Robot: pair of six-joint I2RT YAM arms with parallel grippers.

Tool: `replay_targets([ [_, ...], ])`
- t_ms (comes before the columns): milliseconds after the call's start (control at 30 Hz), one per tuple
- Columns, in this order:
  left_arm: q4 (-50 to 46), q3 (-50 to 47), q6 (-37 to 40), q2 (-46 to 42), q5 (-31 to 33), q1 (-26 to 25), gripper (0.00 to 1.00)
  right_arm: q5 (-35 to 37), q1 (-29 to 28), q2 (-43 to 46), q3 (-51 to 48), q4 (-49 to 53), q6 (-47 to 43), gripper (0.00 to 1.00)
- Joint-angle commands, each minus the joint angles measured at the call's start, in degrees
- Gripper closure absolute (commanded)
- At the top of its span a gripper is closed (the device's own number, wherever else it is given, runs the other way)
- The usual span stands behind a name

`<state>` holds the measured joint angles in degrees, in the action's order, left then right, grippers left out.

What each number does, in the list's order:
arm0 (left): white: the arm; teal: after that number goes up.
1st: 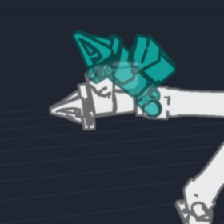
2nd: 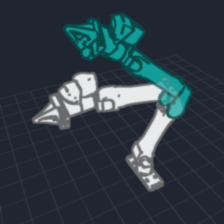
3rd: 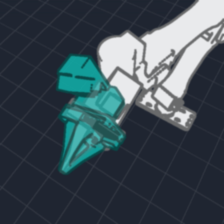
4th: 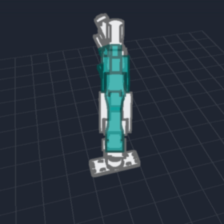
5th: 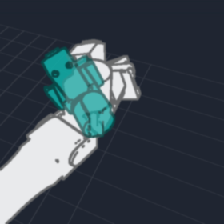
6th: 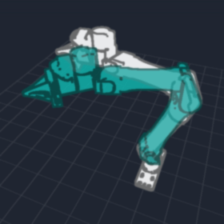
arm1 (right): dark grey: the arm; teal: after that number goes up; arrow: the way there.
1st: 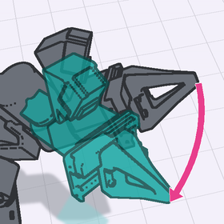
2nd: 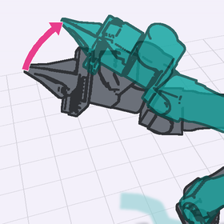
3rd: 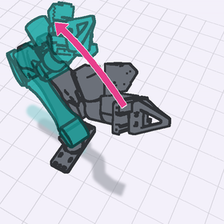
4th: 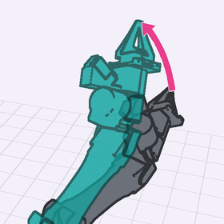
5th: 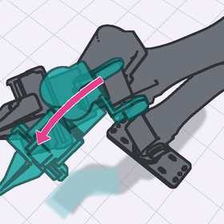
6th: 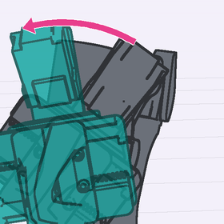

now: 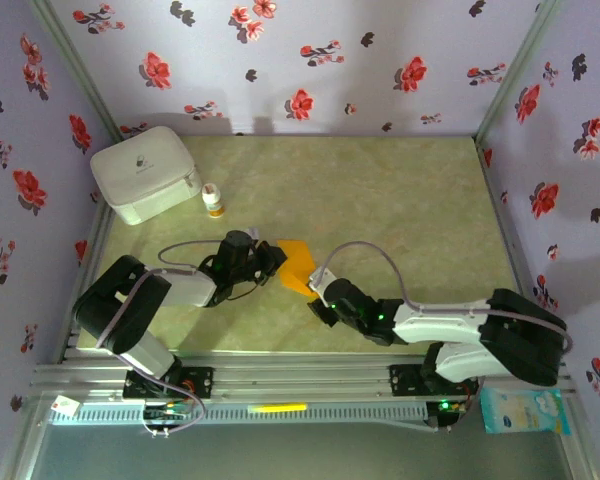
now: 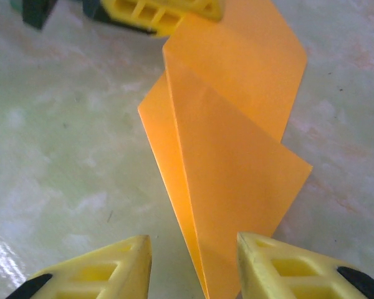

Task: Fold a paper plane with a square sheet of paper (pick it up from the middle)
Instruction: Fourth fold the wing at the center of the table.

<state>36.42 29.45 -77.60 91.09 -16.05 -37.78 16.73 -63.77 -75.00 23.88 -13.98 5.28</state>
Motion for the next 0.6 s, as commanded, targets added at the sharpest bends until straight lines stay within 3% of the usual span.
replay_targets([
  [0,1.2,0.5,-0.1,-1.1,0.4,-0.4,0.89,8.3,-1.2,-3.6,2.4,-4.1,-4.6,0.59],
  [567,1.4,2.0,0.9,-1.2,-2.4,-0.4,0.88,11.0,-1.4,-12.1,5.6,-3.9,-3.1,0.62],
])
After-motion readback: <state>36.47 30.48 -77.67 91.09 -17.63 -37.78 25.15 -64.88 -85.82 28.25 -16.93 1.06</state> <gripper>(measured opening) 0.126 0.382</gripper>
